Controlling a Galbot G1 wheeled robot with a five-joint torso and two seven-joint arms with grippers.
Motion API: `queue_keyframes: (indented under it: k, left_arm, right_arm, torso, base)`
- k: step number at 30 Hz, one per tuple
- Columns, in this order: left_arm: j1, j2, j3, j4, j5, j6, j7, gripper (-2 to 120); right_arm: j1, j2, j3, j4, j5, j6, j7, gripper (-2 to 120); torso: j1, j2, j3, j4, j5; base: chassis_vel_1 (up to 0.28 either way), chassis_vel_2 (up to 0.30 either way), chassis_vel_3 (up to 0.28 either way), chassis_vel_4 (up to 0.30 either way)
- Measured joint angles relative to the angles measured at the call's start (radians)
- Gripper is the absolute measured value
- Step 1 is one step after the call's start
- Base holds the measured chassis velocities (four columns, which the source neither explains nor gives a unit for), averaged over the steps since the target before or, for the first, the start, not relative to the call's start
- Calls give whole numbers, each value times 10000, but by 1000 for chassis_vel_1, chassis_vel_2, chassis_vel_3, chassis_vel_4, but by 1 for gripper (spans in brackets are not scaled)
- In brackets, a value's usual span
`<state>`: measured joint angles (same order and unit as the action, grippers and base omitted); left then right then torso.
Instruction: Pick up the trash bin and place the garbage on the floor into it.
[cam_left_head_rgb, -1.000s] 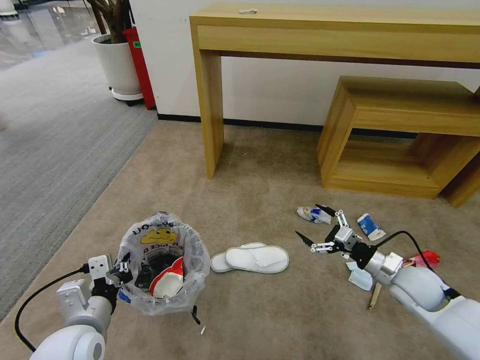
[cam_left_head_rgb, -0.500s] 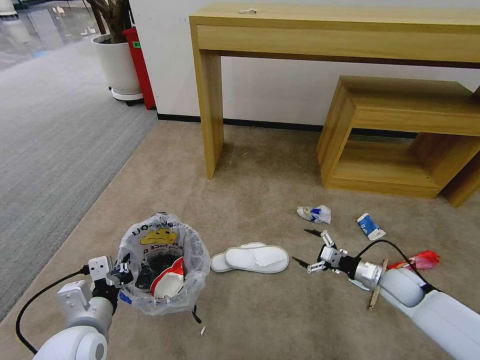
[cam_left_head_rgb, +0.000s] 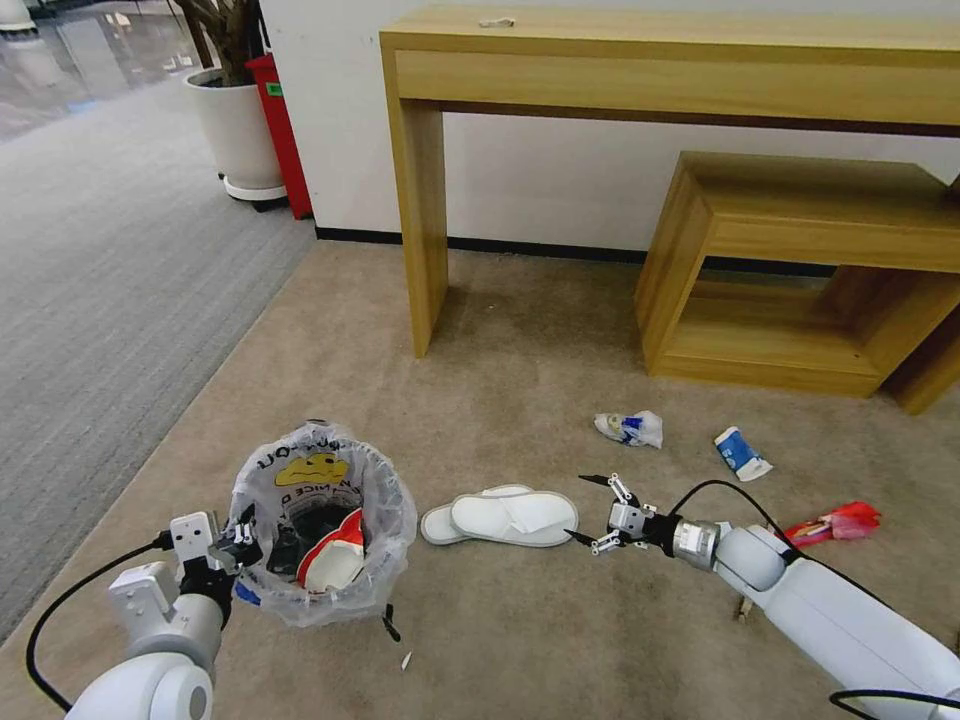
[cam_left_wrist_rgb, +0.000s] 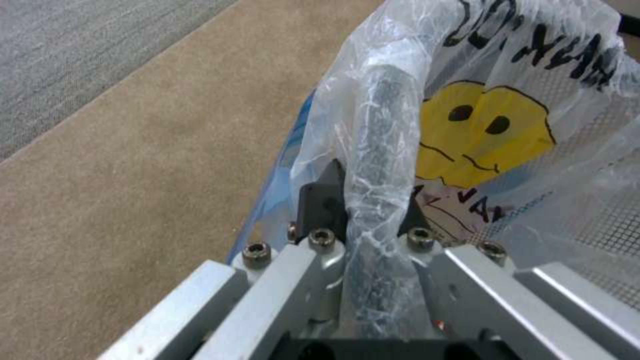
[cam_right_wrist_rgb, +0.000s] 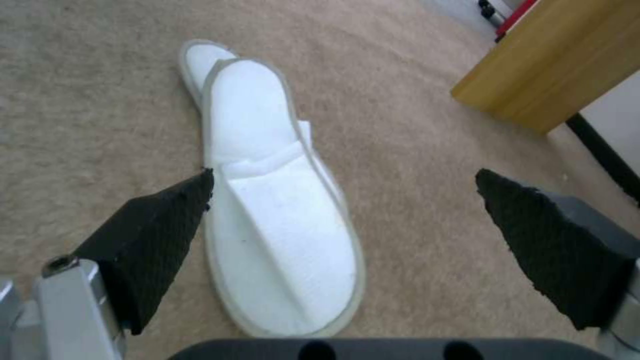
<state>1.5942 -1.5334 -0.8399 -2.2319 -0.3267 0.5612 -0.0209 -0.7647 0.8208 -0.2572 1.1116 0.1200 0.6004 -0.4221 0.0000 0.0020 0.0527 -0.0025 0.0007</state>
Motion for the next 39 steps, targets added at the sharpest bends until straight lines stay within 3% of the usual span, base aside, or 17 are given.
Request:
queue_keyframes:
  k: [21, 39]
  left_arm:
    - [9, -42, 52, -7, 56, -5, 0, 3]
    - [-7, -99, 21, -12, 43, -78, -5, 3]
  right_arm:
    - [-128, 99, 154, -312, -86, 105, -64, 100]
    - [843, 941, -491, -1758, -130, 361, -207, 100]
  torso:
    - [0, 0, 0, 0, 1]
    - [0, 0, 0, 1, 0]
  base:
    - [0, 0, 0, 0]
    - [0, 0, 0, 0]
